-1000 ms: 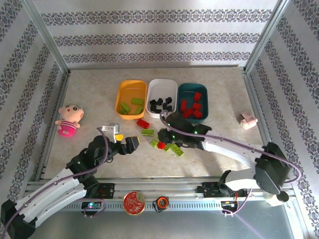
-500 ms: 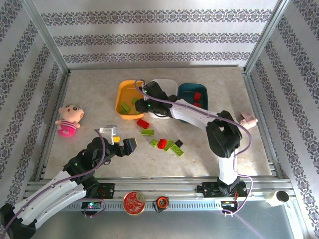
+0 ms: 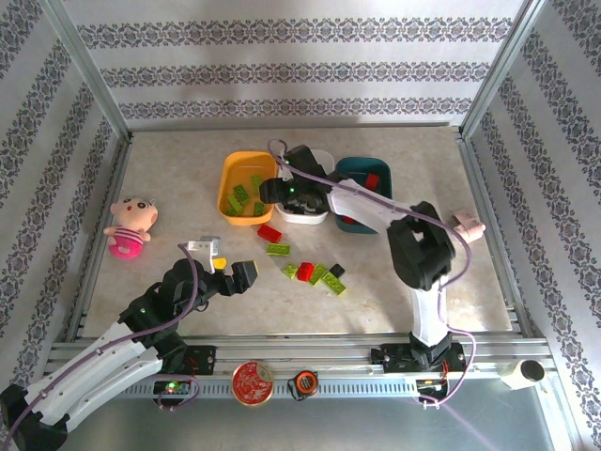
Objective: Sort the legos into containers by color
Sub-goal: Place the lego in the container, then pick up the lego from the bottom-center of the table.
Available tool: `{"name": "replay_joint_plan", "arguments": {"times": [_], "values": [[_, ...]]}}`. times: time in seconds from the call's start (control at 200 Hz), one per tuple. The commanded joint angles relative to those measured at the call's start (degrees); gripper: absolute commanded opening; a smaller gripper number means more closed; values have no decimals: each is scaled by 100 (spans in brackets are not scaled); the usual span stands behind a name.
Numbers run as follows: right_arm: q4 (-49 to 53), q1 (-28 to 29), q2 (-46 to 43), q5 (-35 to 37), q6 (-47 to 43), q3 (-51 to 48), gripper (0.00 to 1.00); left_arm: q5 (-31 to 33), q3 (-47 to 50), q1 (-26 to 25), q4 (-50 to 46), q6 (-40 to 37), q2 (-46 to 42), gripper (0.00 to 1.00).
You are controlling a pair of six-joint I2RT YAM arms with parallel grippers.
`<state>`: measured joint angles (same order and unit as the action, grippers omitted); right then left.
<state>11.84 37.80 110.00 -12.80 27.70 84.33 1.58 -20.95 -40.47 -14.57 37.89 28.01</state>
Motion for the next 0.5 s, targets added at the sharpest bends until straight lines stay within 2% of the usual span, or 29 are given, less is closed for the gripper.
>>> {"name": "replay_joint_plan", "arguments": {"times": [0.0, 0.29, 0.495], "values": [[-68, 229, -1112, 172, -297, -990, 64, 52, 61, 49, 243, 43, -57, 100], [797, 677, -3315, 1185, -316, -3776, 70, 157, 122, 65, 539, -23, 3, 100], [1325, 919, -3719, 1496, -130, -4567, 73, 158, 157, 65, 679, -14, 142, 100]]}}
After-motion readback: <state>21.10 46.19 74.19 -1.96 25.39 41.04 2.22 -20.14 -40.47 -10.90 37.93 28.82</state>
